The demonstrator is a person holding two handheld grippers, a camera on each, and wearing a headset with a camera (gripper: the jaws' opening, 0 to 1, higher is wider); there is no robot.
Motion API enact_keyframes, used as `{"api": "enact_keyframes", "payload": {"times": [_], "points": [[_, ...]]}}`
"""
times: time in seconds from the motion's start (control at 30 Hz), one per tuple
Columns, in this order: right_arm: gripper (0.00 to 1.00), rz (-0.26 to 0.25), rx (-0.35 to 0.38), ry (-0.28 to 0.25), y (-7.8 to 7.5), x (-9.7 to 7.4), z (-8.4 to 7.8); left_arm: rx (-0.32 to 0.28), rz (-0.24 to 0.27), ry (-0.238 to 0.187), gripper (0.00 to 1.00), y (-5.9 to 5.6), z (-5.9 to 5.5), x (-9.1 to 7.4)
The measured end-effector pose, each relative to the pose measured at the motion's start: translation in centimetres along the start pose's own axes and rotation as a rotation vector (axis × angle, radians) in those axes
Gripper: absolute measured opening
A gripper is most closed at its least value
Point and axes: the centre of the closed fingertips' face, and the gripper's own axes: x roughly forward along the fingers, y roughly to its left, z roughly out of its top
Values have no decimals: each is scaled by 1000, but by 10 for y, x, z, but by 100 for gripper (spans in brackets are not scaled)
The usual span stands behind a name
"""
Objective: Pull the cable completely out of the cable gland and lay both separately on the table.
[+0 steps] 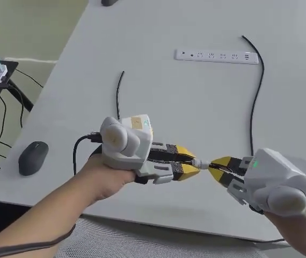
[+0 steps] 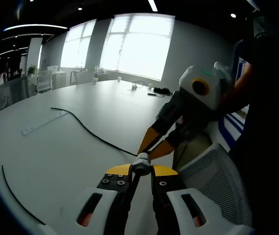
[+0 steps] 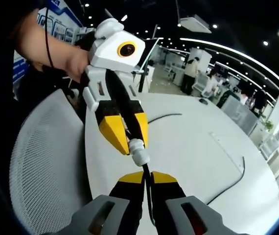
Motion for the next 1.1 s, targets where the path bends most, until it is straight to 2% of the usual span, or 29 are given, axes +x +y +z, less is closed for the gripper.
{"api": "enact_keyframes", "payload": {"times": [0.07,0.3,0.47,0.63,0.9,1.1], "points": [[0,-3,34,-3,-2,-1,-1,-1,3,1,15,1,0,-2],[0,-20,27,4,-5,1,-5,-11,15,-3,15,5,0,-4],[0,-35,51,10,-10,2,-11,-15,20,-4,15,6,0,-3],[0,-59,110,19,-18,1,-22,-23,23,-10,15,8,1,-3],[0,-96,163,42,-24,0,-35,-22,27,-19,15,7,2,-1],[0,-147,271,56,-33,-2,-47,-19,41,-33,15,8,5,-1]]}}
